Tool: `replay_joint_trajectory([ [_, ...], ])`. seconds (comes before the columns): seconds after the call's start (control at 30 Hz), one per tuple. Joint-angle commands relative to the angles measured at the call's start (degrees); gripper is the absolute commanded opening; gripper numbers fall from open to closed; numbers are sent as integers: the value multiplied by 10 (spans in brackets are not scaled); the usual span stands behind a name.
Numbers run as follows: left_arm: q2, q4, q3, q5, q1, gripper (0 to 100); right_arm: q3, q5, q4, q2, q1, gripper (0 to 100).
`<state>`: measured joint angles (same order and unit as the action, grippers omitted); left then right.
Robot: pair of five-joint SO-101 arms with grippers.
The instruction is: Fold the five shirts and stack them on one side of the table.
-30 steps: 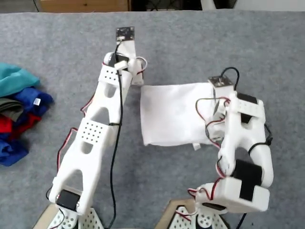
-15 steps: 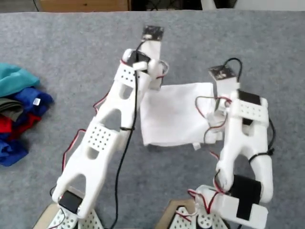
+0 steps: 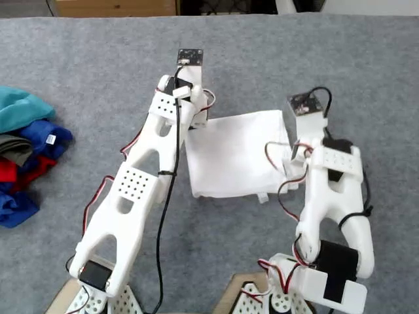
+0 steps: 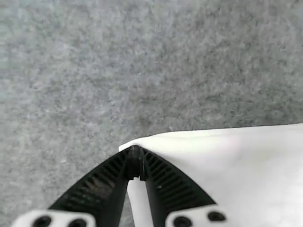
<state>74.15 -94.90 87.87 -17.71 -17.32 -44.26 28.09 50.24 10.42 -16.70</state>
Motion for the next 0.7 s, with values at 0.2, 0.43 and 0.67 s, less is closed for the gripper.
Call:
replay_joint_trajectory([
  [0.2, -3, -6, 56, -1, -2, 30, 37, 4, 14, -21, -40, 15],
  [0.43, -40, -37, 75, 32, 2, 30, 188, 8, 223, 80, -48, 15],
  [0.67, -117, -62, 71, 36, 41, 30, 177, 8, 356, 207, -48, 15],
])
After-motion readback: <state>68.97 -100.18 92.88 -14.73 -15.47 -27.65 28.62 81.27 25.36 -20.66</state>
